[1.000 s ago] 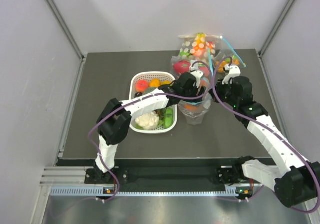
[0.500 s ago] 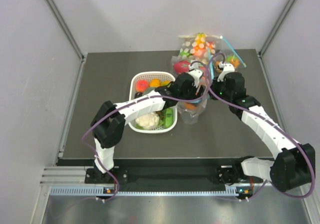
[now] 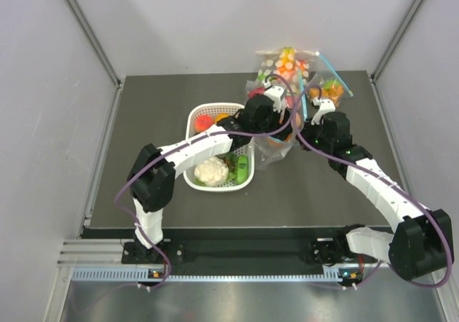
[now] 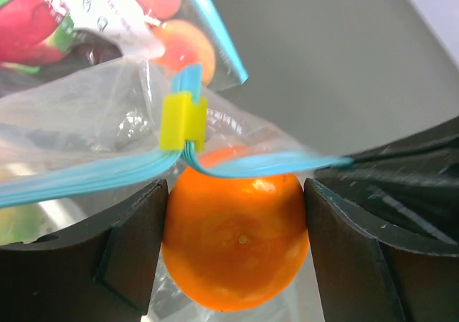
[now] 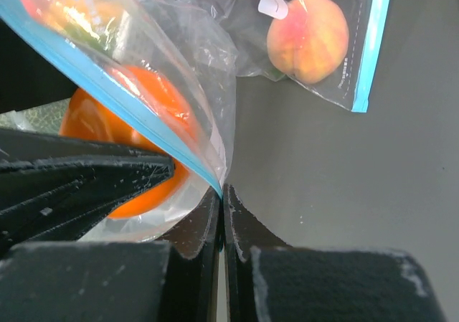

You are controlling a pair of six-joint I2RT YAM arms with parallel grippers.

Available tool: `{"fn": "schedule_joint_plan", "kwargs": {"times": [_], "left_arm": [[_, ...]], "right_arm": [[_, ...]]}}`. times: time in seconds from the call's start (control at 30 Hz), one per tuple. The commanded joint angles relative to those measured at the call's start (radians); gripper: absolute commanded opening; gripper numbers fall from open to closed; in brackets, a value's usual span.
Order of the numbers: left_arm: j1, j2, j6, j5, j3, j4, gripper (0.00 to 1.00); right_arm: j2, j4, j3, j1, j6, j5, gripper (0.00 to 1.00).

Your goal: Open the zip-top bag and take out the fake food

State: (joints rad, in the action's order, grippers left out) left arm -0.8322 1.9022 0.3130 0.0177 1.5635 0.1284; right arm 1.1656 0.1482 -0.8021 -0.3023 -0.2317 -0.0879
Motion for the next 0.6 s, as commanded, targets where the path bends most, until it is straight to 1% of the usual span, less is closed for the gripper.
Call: {"fn": "schedule_joint_plan", "kwargs": {"times": [0.0,0.07,0.23,0.47,0.57], "left_arm": [[0.015,-0.008,0.041,-0.007,0.079,-0.116,0.18],[0.021,-0.008,0.055,-0.013,0.096,-0.119,0.18],[0.034,-0.008,0.081,-0.099,0.104,-0.108,0.18],[0.074,-0.054,0.158,-0.24,0.037,-0.119,0.18],[0.097,-0.074,0.21,-0.329,-0.012,-0.196,0.18]], "right_arm": [[-0.027,-0.012,0.024,0.012,0.003,0.01,0.0],[-0.029,-0.018,0.03,0.012,0.0,0.007,0.0],[-0.018,-0.022,0.035,0.011,0.002,0.007,0.0],[0.008,-0.05,0.047,0.015,-0.004,0.013,0.0],[0.006,-0.047,0.043,0.017,-0.003,0.013,0.0]]}}
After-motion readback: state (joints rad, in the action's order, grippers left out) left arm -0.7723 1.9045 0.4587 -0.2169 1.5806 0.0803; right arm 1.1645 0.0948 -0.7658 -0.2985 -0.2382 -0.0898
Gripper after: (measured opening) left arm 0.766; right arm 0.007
